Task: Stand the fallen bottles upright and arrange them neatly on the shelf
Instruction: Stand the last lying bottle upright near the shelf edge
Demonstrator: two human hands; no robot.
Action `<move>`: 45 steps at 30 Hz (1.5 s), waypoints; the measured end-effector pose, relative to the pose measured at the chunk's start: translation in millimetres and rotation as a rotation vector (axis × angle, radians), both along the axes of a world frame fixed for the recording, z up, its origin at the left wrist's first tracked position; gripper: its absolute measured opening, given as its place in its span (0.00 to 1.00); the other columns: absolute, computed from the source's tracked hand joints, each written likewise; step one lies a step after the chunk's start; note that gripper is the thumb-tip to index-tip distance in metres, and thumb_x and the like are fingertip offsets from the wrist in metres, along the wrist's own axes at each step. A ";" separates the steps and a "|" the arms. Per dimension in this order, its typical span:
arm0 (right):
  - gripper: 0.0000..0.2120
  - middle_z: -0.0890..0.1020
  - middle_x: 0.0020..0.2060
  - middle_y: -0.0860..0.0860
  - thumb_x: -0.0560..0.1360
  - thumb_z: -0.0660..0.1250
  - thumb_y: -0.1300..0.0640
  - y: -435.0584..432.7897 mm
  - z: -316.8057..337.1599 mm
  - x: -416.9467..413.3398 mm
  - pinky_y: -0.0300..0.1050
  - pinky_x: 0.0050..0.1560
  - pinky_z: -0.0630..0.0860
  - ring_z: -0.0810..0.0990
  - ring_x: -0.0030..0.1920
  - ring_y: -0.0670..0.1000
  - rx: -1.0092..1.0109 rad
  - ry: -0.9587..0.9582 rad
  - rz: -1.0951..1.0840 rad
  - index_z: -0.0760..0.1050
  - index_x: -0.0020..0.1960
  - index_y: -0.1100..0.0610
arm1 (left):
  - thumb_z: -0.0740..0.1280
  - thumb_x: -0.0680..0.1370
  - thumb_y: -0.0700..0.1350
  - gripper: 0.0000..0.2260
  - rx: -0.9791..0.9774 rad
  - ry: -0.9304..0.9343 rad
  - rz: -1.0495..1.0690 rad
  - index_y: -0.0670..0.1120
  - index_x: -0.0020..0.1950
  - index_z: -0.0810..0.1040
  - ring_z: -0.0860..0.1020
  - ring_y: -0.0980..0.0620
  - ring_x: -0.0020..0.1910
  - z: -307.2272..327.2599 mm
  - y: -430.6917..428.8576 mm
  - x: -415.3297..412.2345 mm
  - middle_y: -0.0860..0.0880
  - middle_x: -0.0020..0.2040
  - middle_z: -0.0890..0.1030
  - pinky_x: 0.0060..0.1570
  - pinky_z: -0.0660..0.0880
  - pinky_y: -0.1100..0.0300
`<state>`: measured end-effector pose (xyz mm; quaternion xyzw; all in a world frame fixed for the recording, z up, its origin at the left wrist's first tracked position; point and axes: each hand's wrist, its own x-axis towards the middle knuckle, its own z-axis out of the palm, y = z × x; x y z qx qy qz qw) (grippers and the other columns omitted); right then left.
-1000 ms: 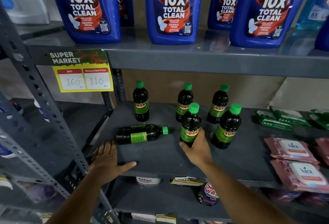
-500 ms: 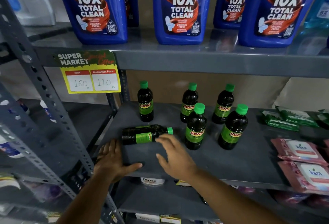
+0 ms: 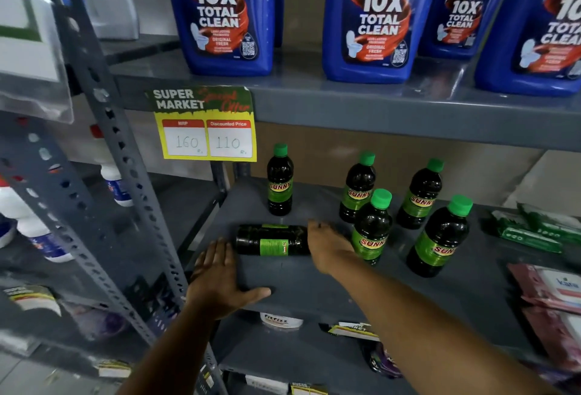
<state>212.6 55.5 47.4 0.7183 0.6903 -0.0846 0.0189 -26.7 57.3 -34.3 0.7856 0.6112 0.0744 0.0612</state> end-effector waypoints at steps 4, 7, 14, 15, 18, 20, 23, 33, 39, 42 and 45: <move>0.20 0.78 0.57 0.59 0.71 0.69 0.63 -1.6 26.4 5.3 0.48 0.49 0.76 0.78 0.56 0.61 -0.025 0.069 0.026 0.67 0.61 0.59 | 0.48 0.56 0.87 0.67 -0.023 0.004 0.014 0.41 0.80 0.45 0.47 0.43 0.80 -1.3 0.1 -0.3 0.41 0.81 0.48 0.79 0.45 0.46; 0.17 0.77 0.57 0.58 0.74 0.70 0.55 -6.0 58.1 4.3 0.48 0.50 0.74 0.77 0.56 0.60 0.051 0.168 0.053 0.70 0.60 0.57 | 0.47 0.54 0.88 0.68 -0.046 0.038 0.025 0.41 0.80 0.44 0.46 0.43 0.80 -2.1 2.2 0.7 0.41 0.82 0.46 0.79 0.45 0.47; 0.16 0.77 0.56 0.59 0.75 0.68 0.53 3.1 98.2 -33.2 0.52 0.51 0.77 0.78 0.54 0.63 0.380 0.284 0.199 0.72 0.61 0.56 | 0.44 0.52 0.87 0.70 -0.094 0.082 0.034 0.39 0.80 0.41 0.44 0.43 0.80 0.7 2.5 1.6 0.40 0.81 0.43 0.79 0.43 0.47; 0.17 0.77 0.57 0.60 0.76 0.68 0.53 5.4 95.9 -39.5 0.52 0.50 0.77 0.78 0.54 0.63 0.402 0.291 0.207 0.72 0.62 0.56 | 0.44 0.53 0.87 0.70 -0.094 0.083 0.035 0.39 0.80 0.41 0.44 0.43 0.80 0.9 2.1 2.0 0.40 0.81 0.43 0.78 0.43 0.47; 0.19 0.75 0.60 0.59 0.76 0.68 0.51 13.8 82.2 -49.6 0.51 0.50 0.76 0.77 0.55 0.63 0.476 0.361 0.205 0.72 0.64 0.54 | 0.45 0.53 0.87 0.70 -0.094 0.085 0.040 0.39 0.80 0.41 0.43 0.43 0.80 1.4 3.2 3.3 0.40 0.81 0.43 0.79 0.44 0.47; 0.25 0.73 0.63 0.57 0.73 0.70 0.49 20.1 71.3 -45.8 0.48 0.56 0.73 0.75 0.59 0.60 0.455 0.519 0.180 0.69 0.68 0.50 | 0.45 0.53 0.87 0.70 -0.106 0.087 0.041 0.40 0.79 0.40 0.43 0.43 0.80 1.1 4.4 3.4 0.41 0.81 0.43 0.79 0.43 0.47; 0.36 0.74 0.64 0.52 0.68 0.73 0.52 21.5 54.8 -30.4 0.45 0.61 0.72 0.75 0.61 0.53 0.201 0.853 0.167 0.61 0.71 0.41 | 0.46 0.52 0.88 0.70 -0.096 0.073 0.044 0.39 0.80 0.41 0.44 0.43 0.80 -0.3 5.2 2.5 0.41 0.81 0.44 0.79 0.44 0.47; 0.26 0.78 0.50 0.35 0.63 0.74 0.36 8.4 25.5 -35.8 0.33 0.48 0.71 0.75 0.51 0.33 0.226 0.974 0.088 0.65 0.56 0.36 | 0.47 0.52 0.88 0.70 -0.068 0.029 0.047 0.40 0.80 0.43 0.45 0.44 0.80 -3.3 3.9 1.8 0.41 0.82 0.45 0.78 0.44 0.48; 0.38 0.77 0.62 0.47 0.67 0.76 0.52 1.0 -5.0 -35.8 0.46 0.58 0.72 0.76 0.61 0.50 0.268 0.887 0.082 0.60 0.70 0.47 | 0.48 0.55 0.88 0.68 -0.054 0.009 0.031 0.40 0.80 0.44 0.45 0.44 0.80 -4.9 3.2 -0.3 0.41 0.82 0.45 0.78 0.44 0.47; 0.38 0.77 0.63 0.50 0.67 0.76 0.52 2.9 -8.7 -39.9 0.50 0.60 0.73 0.76 0.62 0.52 0.313 0.849 0.052 0.60 0.71 0.49 | 0.49 0.55 0.88 0.68 -0.053 0.005 0.032 0.41 0.80 0.45 0.45 0.44 0.80 -5.5 4.8 -1.4 0.41 0.82 0.46 0.78 0.44 0.47; 0.40 0.75 0.65 0.51 0.67 0.77 0.51 3.6 -11.0 -38.6 0.49 0.62 0.72 0.74 0.65 0.53 0.337 0.857 0.089 0.59 0.72 0.49 | 0.49 0.56 0.87 0.67 -0.058 0.005 0.036 0.41 0.80 0.45 0.46 0.44 0.80 -5.4 4.4 -1.2 0.41 0.82 0.46 0.78 0.44 0.47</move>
